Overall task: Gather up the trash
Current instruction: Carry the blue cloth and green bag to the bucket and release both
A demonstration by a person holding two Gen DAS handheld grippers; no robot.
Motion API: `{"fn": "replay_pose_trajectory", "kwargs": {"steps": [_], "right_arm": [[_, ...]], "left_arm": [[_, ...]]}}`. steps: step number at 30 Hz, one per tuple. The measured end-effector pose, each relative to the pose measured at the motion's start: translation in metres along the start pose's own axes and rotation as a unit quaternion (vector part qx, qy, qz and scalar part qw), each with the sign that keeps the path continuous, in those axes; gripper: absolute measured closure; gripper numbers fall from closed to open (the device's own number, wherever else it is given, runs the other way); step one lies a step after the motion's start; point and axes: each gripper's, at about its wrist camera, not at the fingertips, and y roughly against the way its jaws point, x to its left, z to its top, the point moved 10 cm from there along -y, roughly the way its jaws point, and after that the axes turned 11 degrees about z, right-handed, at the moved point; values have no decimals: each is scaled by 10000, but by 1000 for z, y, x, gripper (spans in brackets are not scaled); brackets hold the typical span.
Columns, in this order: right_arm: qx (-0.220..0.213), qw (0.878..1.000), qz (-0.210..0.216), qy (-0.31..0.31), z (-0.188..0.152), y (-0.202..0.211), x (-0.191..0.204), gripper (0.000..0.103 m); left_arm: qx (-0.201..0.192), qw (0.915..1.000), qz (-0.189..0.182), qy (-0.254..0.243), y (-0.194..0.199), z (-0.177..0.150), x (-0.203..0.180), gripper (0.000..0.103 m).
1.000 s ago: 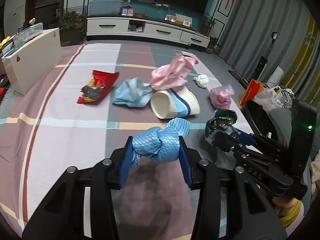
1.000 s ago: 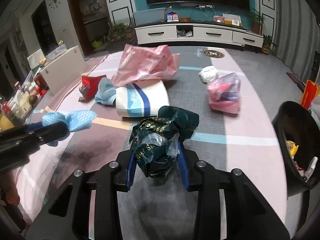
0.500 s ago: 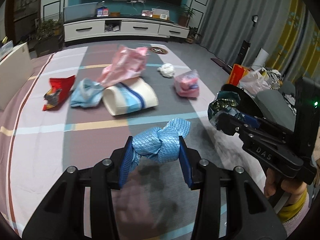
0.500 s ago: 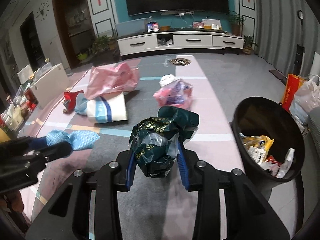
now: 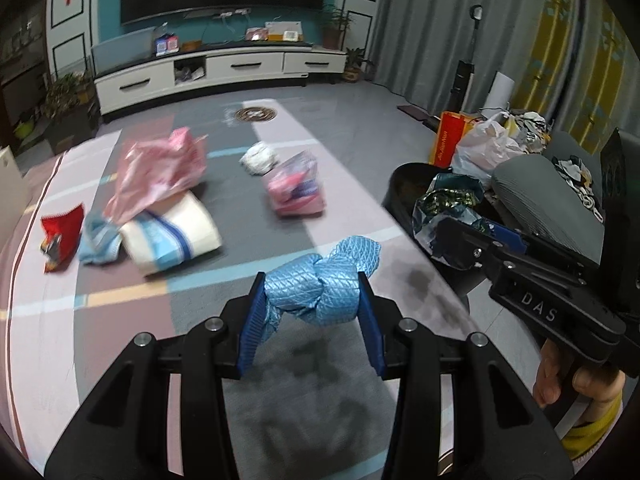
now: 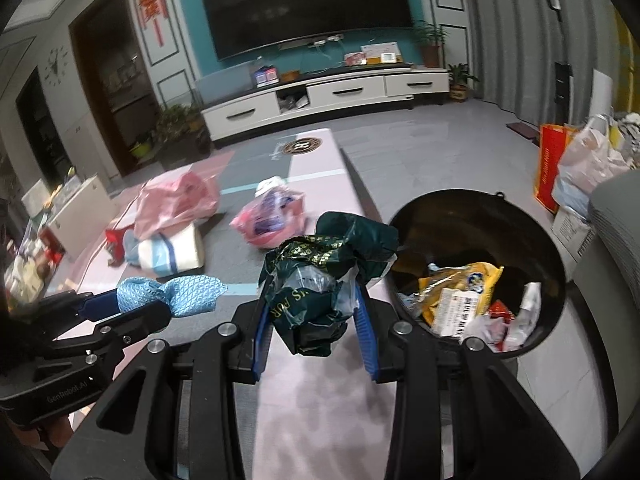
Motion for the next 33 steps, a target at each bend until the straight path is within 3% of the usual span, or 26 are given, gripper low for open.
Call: {"fn": "replay_pose_trajectory", "kwargs": {"steps": [17, 33], "right_arm": [[-459, 9958, -532, -590, 9, 38, -73, 65], [-512, 9856, -901, -1337, 1, 53, -150, 65]], "left_arm": [[-371, 9967, -247, -675, -10, 43, -102, 58], [-279, 9927, -429, -1094, -54, 55, -168, 58]]}}
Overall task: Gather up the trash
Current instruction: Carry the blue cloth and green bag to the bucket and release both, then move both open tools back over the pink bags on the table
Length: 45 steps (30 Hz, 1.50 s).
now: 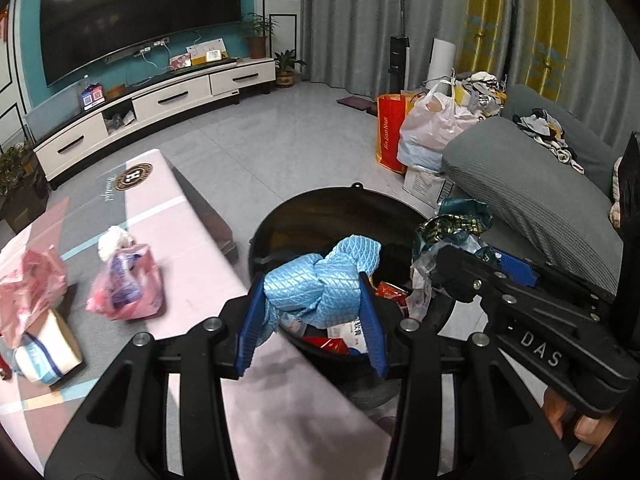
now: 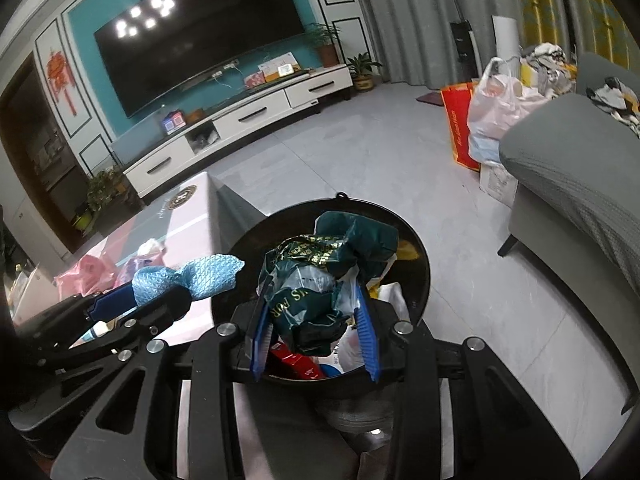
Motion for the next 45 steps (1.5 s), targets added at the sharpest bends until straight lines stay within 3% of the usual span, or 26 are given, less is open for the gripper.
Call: {"fn": "replay_pose_trajectory", "kwargs": {"steps": [10, 16, 24, 33, 39, 45], "right_arm": [[307, 9994, -42, -175, -5, -21, -15, 61], [368, 9987, -182, -313, -5, -30, -29, 55], [357, 9982, -196, -440, -7, -30, -34, 38], [395, 9983, -148, -402, -8, -32, -25, 38], [446, 9988, 0, -202, -13, -34, -2, 37], [606, 9977, 283, 113, -21, -48, 45, 37]], "left_arm": [[241, 9997, -107, 17, -32, -4, -11, 55], [276, 9994, -153, 169, -42, -3, -7, 41], [247, 9988, -250, 335, -37, -8, 2, 30], [218, 9978, -288, 563, -19, -26, 15, 23], [82, 9964, -172, 824, 2, -38, 45, 19], [53, 9919, 265, 1242, 22, -60, 109, 17]]}}
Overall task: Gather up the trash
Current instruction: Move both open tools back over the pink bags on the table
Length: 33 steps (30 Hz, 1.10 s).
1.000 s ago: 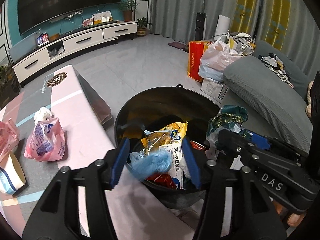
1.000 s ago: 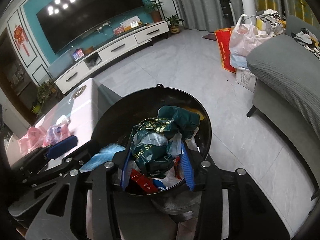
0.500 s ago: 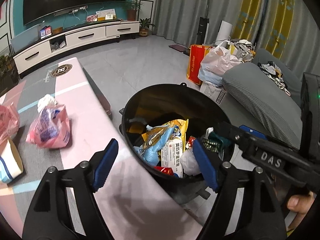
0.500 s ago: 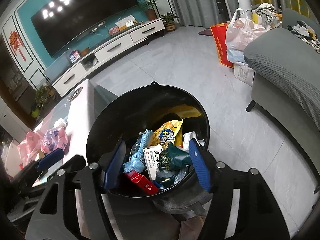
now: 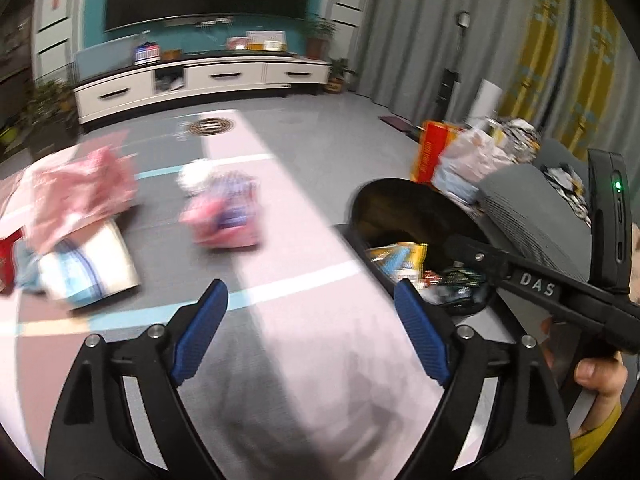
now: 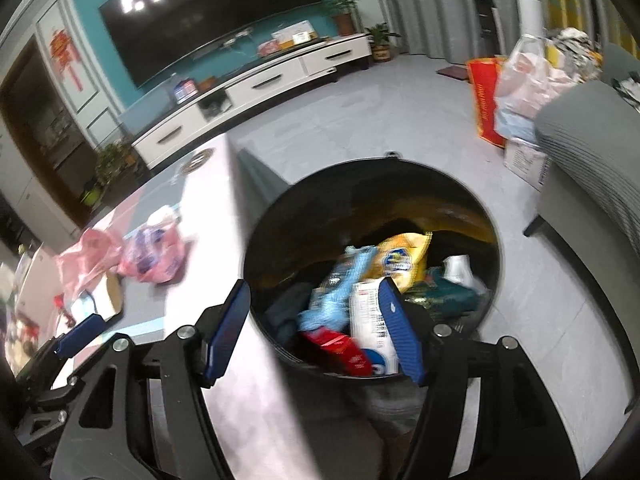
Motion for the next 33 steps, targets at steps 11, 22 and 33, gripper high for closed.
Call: {"fn": "replay_pose_trajectory", "kwargs": {"steps": [11, 22, 33], "right_arm": [[437, 9958, 244, 761, -26, -50, 87, 37], [496, 9941, 603, 753, -32, -85, 133, 31], [244, 9955, 734, 548, -20, -112, 156, 31]], "left_arm": [[135, 9900, 863, 1105, 17, -12, 149, 15], [118, 9621, 1434, 2316, 34, -22, 259, 10], [120, 9661, 1355, 2193, 32, -26, 256, 10]]}}
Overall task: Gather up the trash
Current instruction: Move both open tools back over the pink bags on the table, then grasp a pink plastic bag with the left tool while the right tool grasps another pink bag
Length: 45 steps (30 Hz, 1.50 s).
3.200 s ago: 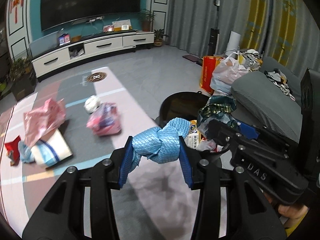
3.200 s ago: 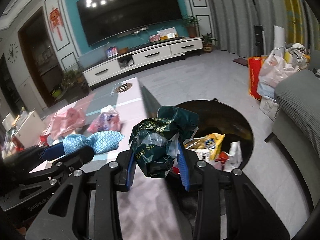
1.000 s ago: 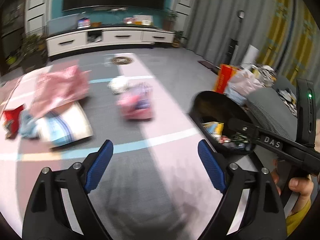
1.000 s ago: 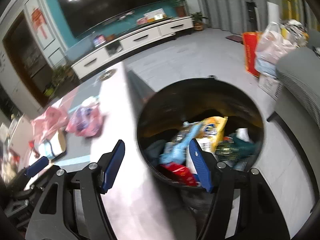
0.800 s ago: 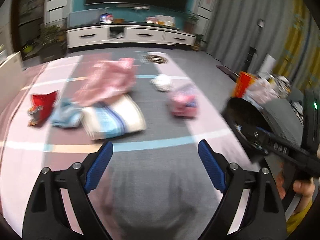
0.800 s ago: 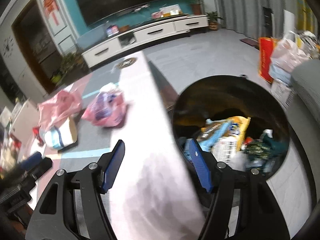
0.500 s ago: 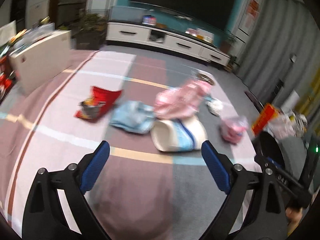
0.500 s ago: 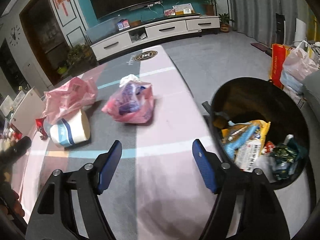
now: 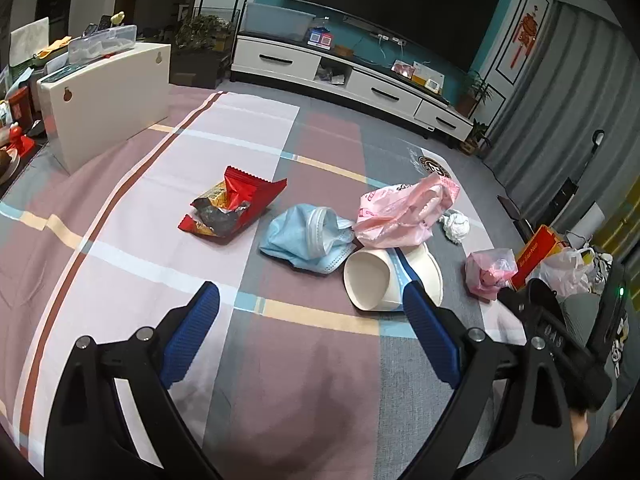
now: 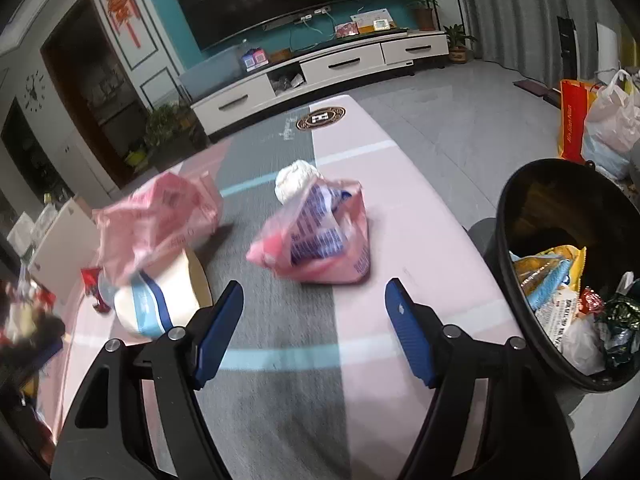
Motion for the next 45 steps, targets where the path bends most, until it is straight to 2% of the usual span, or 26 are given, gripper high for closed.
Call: {"fn": "replay_pose_trajectory", "kwargs": {"steps": [5, 9, 10, 12, 13, 16, 22, 25, 28, 33, 35, 37, 39, 40, 41, 45], "right_arm": [[-308, 9991, 121, -258, 18, -4, 7, 30], [-285, 9992, 98, -279, 23, -20, 12, 33], [-266, 9993, 60, -256, 22, -23, 11, 37], [-171, 9997, -84, -173, 22, -31, 11, 60], [-174, 9997, -117, -157, 22, -31, 10, 64], [-175, 9995, -225, -113, 23, -31, 10, 92], [-189, 9998, -110, -10, 23, -21, 14, 99], [-324, 9988, 271, -232, 26, -5, 15, 100], [-484, 9963, 590, -396, 28, 16, 18, 100], [-515, 9960, 639, -363, 27, 28, 18, 100], [-485, 9958, 654, -417, 27, 28, 15, 100], [-482, 9956, 666, -460, 28, 29, 13, 100], [-497, 9956, 654, -453, 29, 31, 11, 100], [-500, 9957, 641, -439, 30, 32, 11, 100], [-502, 9959, 627, -426, 31, 33, 10, 100], [-486, 9963, 582, -397, 30, 34, 8, 100]], "left_arm": [[35, 10000, -48, -49, -4, -2, 0, 10], [104, 9999, -76, -114, -8, -6, -2, 10], [103, 9998, -75, -138, -8, -6, -2, 10], [101, 9997, -87, -201, -9, -7, -4, 10], [100, 9997, -99, -218, -9, -7, -4, 10], [68, 9995, -161, -274, -8, -7, -7, 10], [-84, 9984, -445, -326, 0, -2, -22, 10], [-193, 9964, -595, -571, 4, 3, -40, 10], [-610, 9911, -556, -1042, 8, 18, -63, 10], [-583, 9864, -398, -1487, -18, 32, -90, 11], [-528, 9859, -342, -1549, -31, 38, -98, 26], [-481, 9856, -343, -1584, -39, 43, -104, 34], [-416, 9863, -368, -1555, -47, 45, -107, 49], [-366, 9871, -364, -1515, -50, 45, -107, 70], [-313, 9884, -347, -1446, -53, 45, -105, 88], [-354, 9910, -458, -1206, -45, 38, -99, 94]]}}
